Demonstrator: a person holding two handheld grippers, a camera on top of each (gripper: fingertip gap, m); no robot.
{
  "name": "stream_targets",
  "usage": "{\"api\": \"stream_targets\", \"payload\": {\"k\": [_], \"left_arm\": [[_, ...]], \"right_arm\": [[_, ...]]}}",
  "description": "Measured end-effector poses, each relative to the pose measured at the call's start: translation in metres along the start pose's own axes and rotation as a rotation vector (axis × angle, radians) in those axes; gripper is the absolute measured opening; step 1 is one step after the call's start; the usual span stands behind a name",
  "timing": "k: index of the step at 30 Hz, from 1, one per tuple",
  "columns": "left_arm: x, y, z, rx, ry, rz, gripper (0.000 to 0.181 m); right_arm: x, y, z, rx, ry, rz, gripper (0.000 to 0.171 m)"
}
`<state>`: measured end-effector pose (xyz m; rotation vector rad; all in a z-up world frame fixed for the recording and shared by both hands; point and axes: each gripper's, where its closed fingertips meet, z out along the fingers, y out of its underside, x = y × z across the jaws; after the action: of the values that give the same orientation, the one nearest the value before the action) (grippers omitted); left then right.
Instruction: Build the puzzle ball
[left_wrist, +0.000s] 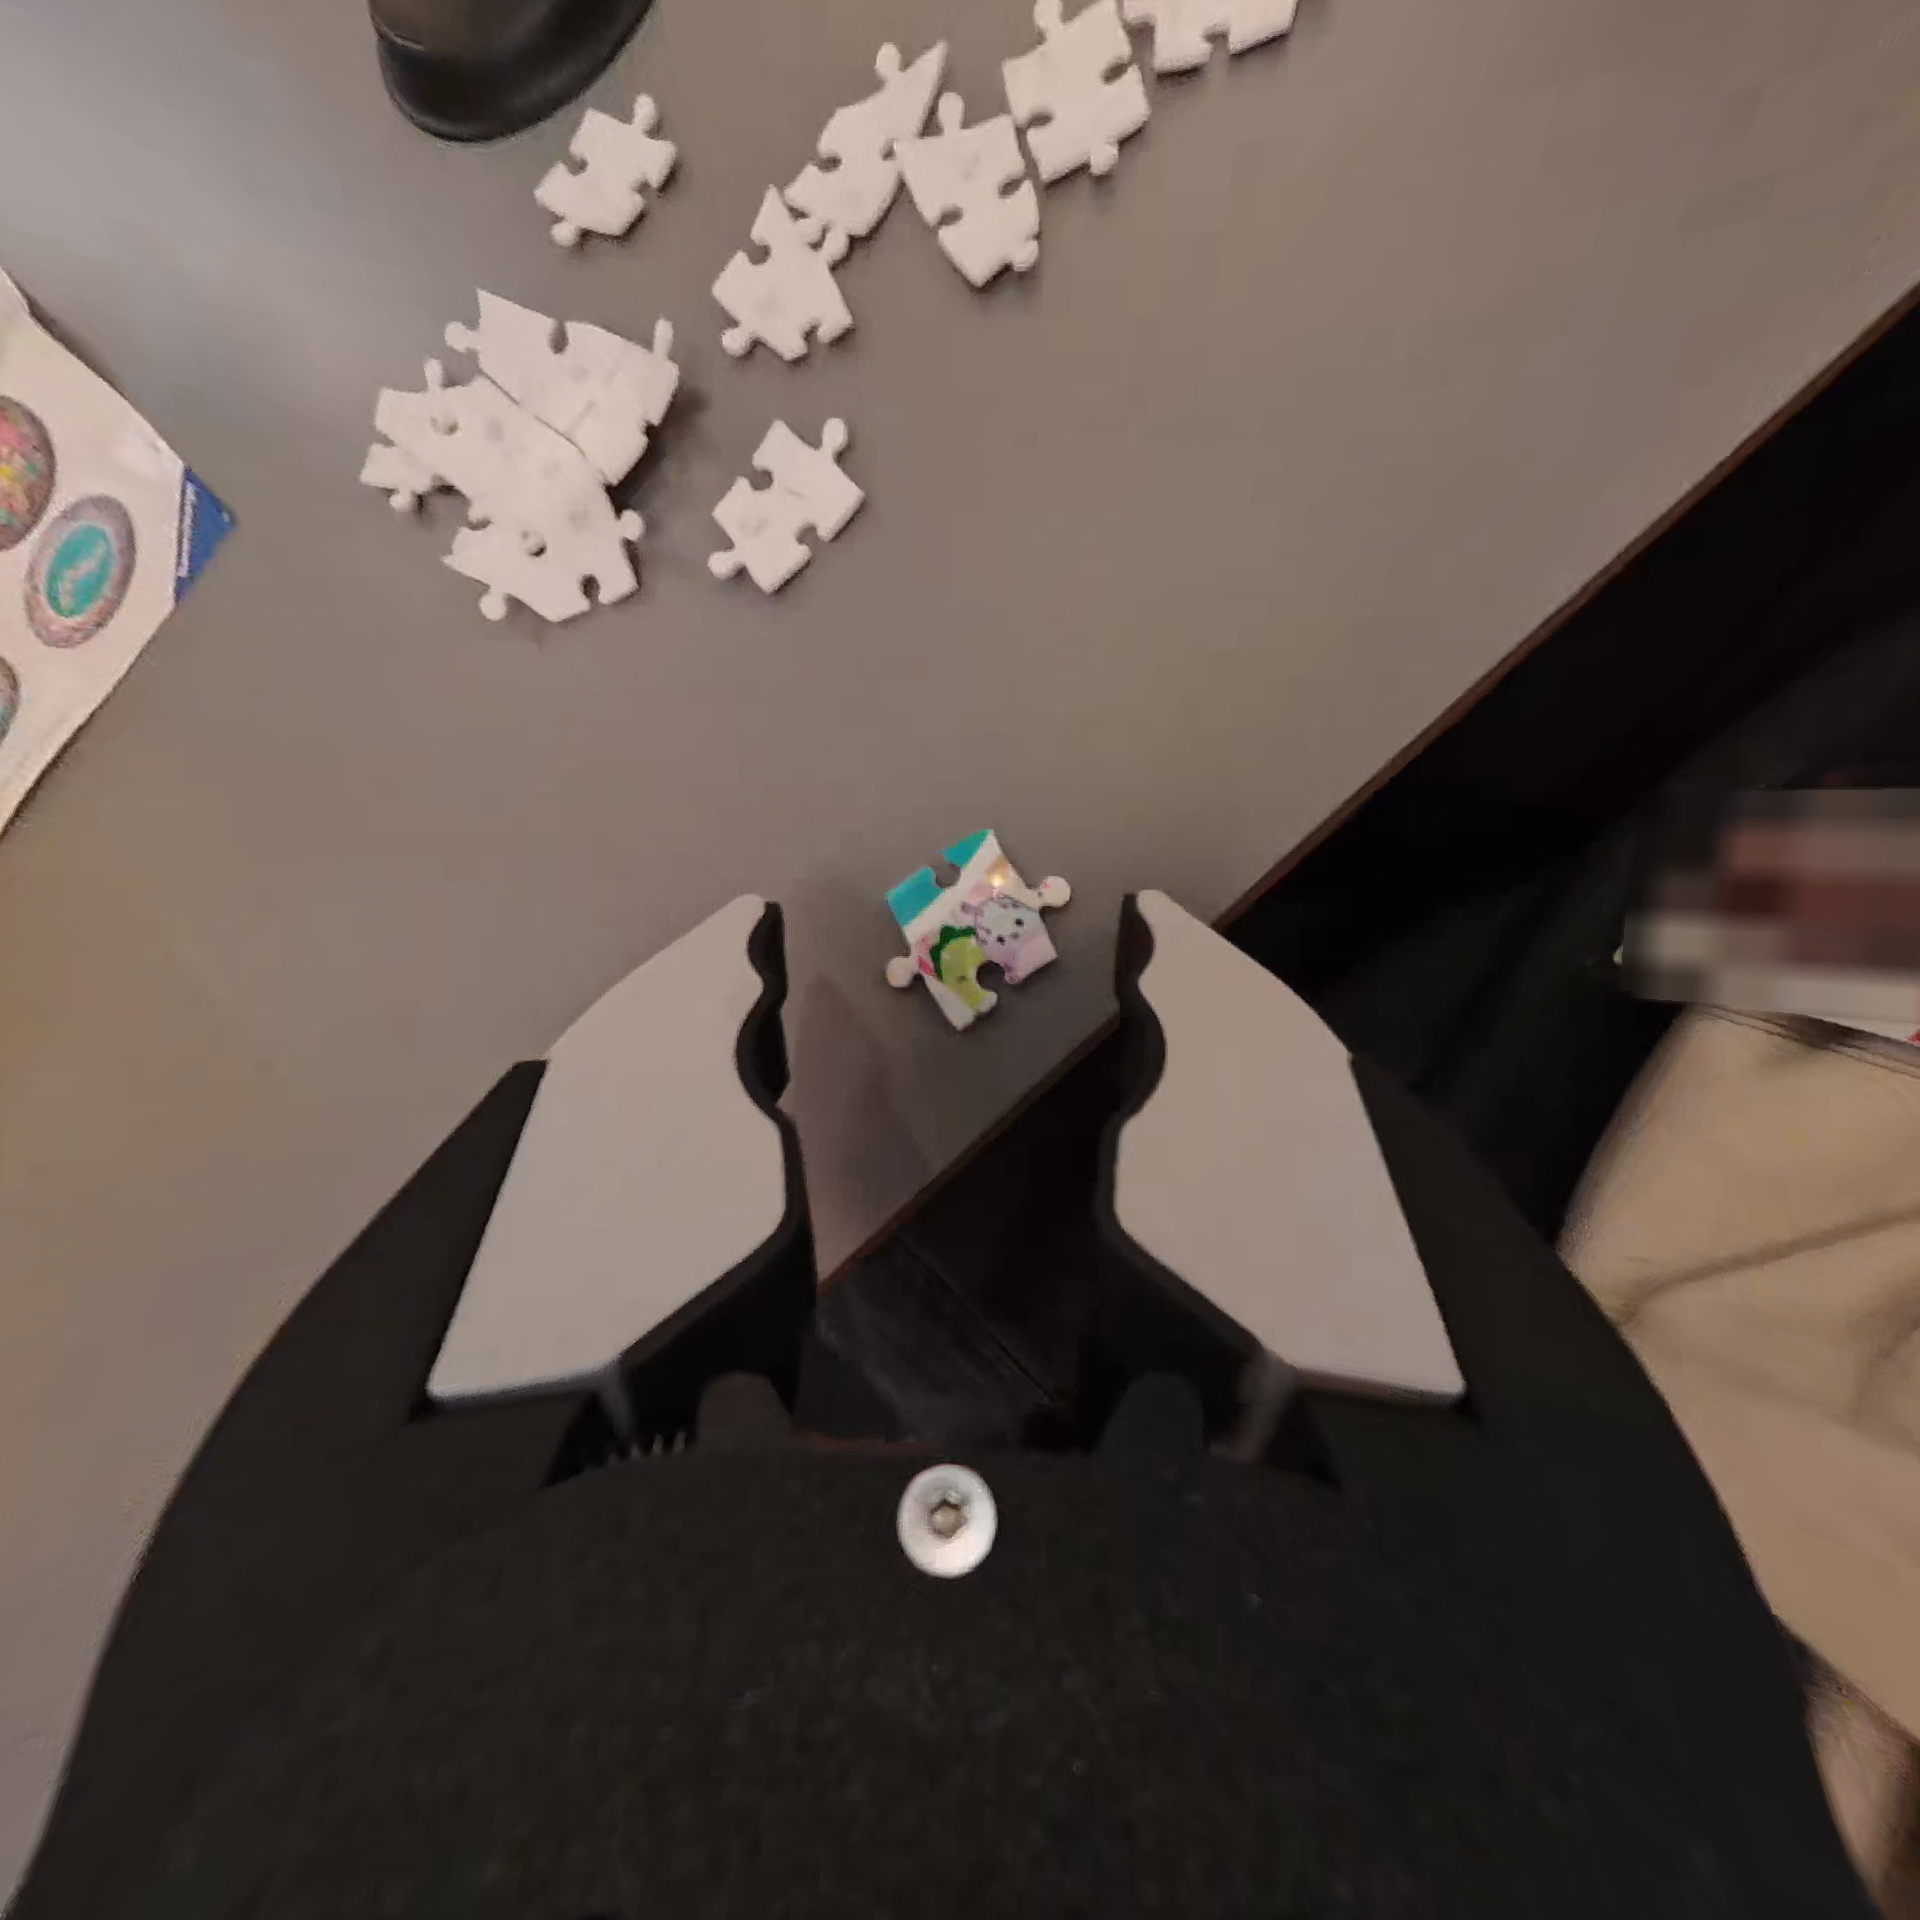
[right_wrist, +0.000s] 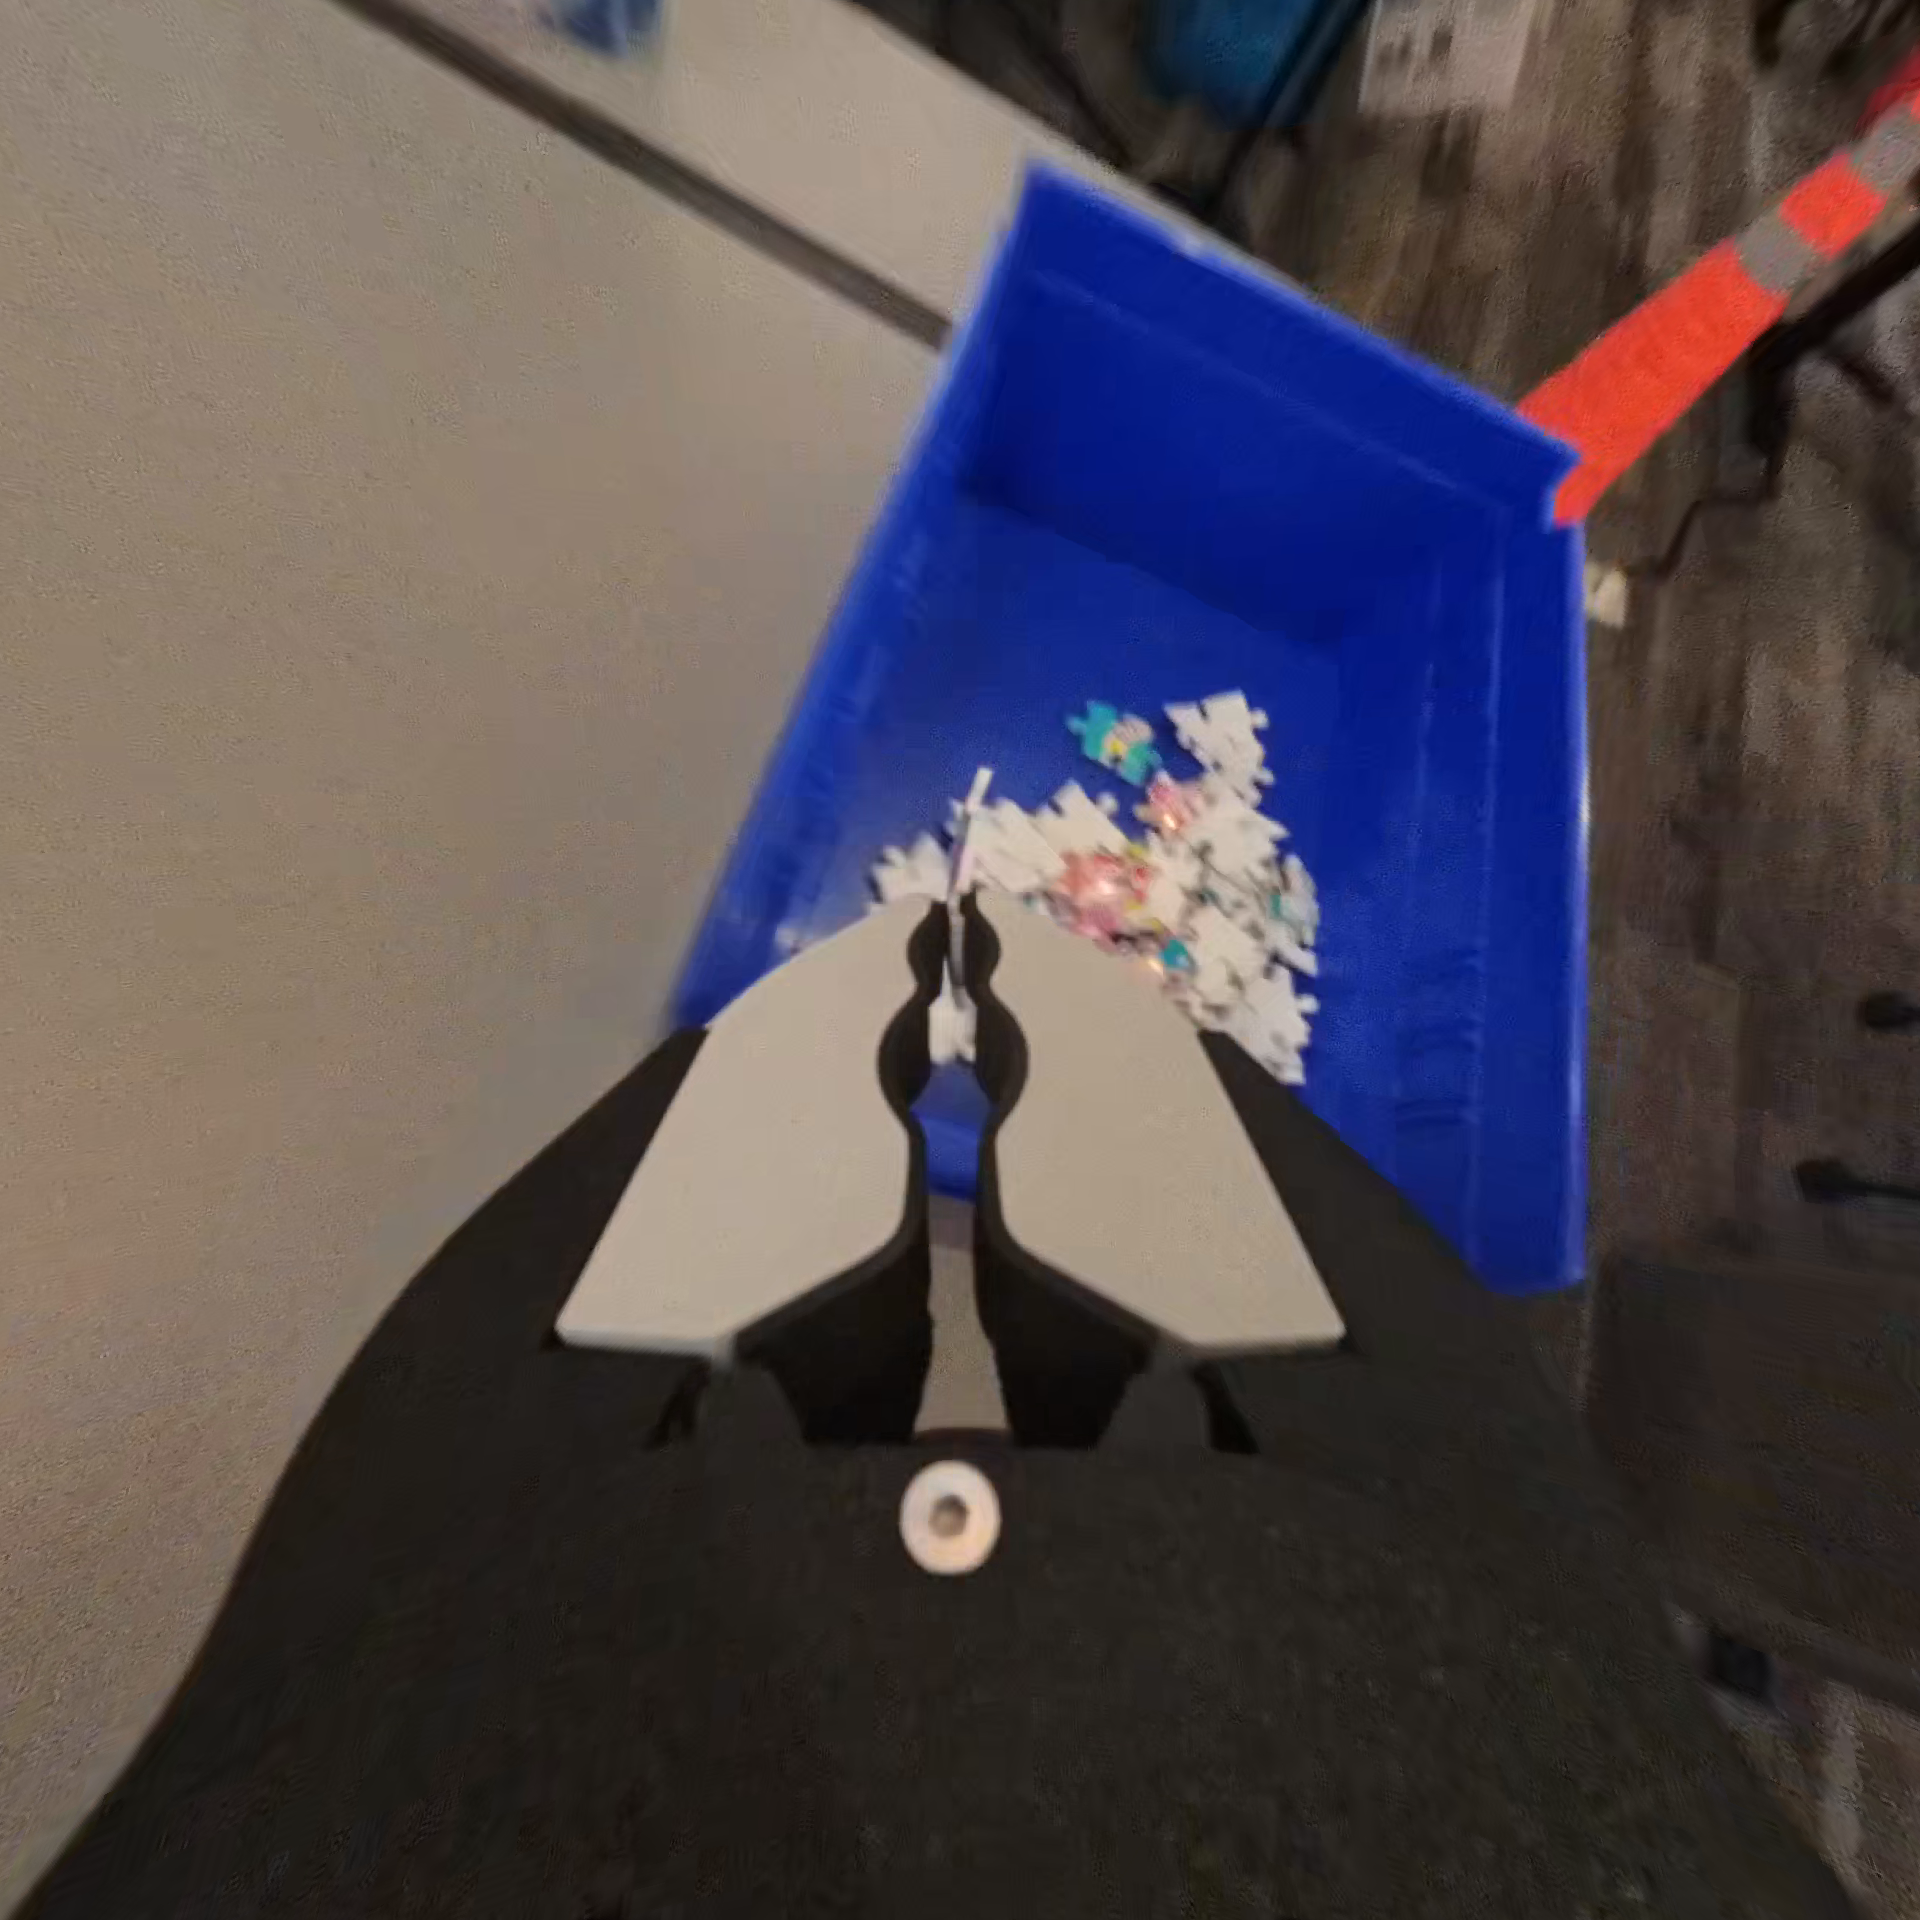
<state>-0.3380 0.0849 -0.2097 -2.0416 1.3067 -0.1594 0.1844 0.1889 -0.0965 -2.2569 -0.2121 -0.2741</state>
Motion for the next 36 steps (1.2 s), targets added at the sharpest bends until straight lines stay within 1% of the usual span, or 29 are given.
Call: {"api": "stream_targets", "payload": {"k": [2, 5, 6, 7, 9, 10, 11, 12, 13, 14, 16, 17, 19, 20, 22, 24, 27, 31, 34, 35, 36], "left_arm": [[0.000, -0.004, 0.003, 0.026, 0.014, -0.016, 0.055], [0.004, -0.007, 0.009, 0.042, 0.058, -0.074, 0.050], [0.005, -0.007, 0.010, 0.050, 0.071, -0.099, 0.048], [0.007, -0.007, 0.011, 0.058, 0.088, -0.125, 0.045], [0.011, -0.007, 0.012, 0.073, 0.124, -0.166, 0.038], [0.012, -0.007, 0.012, 0.080, 0.137, -0.185, 0.036], [0.011, -0.007, 0.012, 0.086, 0.142, -0.195, 0.030], [0.008, -0.005, 0.012, 0.087, 0.121, -0.187, 0.014], [0.005, -0.004, 0.013, 0.089, 0.110, -0.170, 0.007], [0.003, -0.004, 0.013, 0.091, 0.104, -0.160, 0.003], [0.001, -0.004, 0.013, 0.098, 0.109, -0.157, 0.009], [-0.001, -0.005, 0.011, 0.102, 0.110, -0.156, 0.025], [-0.010, -0.011, -0.002, 0.138, 0.089, -0.160, 0.045], [-0.015, -0.011, -0.012, 0.148, 0.079, -0.172, 0.051], [-0.016, -0.002, -0.026, 0.124, 0.094, -0.205, 0.056], [-0.010, 0.009, -0.028, 0.085, 0.094, -0.192, 0.056], [0.005, 0.016, -0.019, 0.071, 0.089, -0.120, 0.054], [0.013, 0.014, -0.003, 0.067, 0.132, -0.142, 0.053], [0.017, 0.013, -0.004, 0.079, 0.146, -0.145, 0.046], [0.020, 0.011, -0.006, 0.089, 0.157, -0.148, 0.035], [0.022, 0.011, -0.006, 0.095, 0.164, -0.156, 0.031]], "right_arm": [[0.035, 0.025, 0.038, -0.141, -0.031, 0.017, 0.002], [0.046, 0.043, 0.075, -0.254, -0.060, -0.003, 0.004], [0.050, 0.042, 0.078, -0.269, -0.027, -0.005, 0.018], [0.050, 0.035, 0.074, -0.248, 0.008, 0.001, 0.029], [0.037, 0.009, 0.051, -0.145, 0.055, 0.032, 0.032], [0.019, -0.007, 0.033, -0.069, 0.047, 0.047, 0.032], [-0.009, -0.023, 0.016, 0.016, -0.006, 0.060, 0.031], [-0.049, -0.037, -0.001, 0.093, -0.110, 0.067, 0.031], [-0.096, -0.045, -0.017, 0.144, -0.242, 0.059, 0.031], [-0.143, -0.046, -0.030, 0.159, -0.374, 0.055, 0.031], [-0.237, -0.034, -0.053, 0.132, -0.669, 0.053, 0.031], [-0.273, -0.026, -0.061, 0.110, -0.762, 0.063, 0.031], [-0.321, -0.011, -0.072, 0.097, -0.859, 0.036, 0.028], [-0.335, -0.005, -0.075, 0.093, -0.872, 0.008, 0.027], [-0.350, 0.002, -0.077, 0.092, -0.884, -0.006, 0.024], [-0.361, 0.006, -0.080, 0.098, -0.929, 0.006, 0.023], [-0.369, 0.013, -0.075, 0.061, -0.973, 0.027, 0.022], [-0.374, 0.012, -0.077, 0.059, -1.021, 0.054, 0.021], [-0.379, 0.014, -0.082, 0.052, -1.054, 0.071, 0.021], [-0.382, 0.016, -0.084, 0.049, -1.077, 0.076, 0.021], [-0.387, 0.018, -0.087, 0.040, -1.103, 0.077, 0.022]]}}
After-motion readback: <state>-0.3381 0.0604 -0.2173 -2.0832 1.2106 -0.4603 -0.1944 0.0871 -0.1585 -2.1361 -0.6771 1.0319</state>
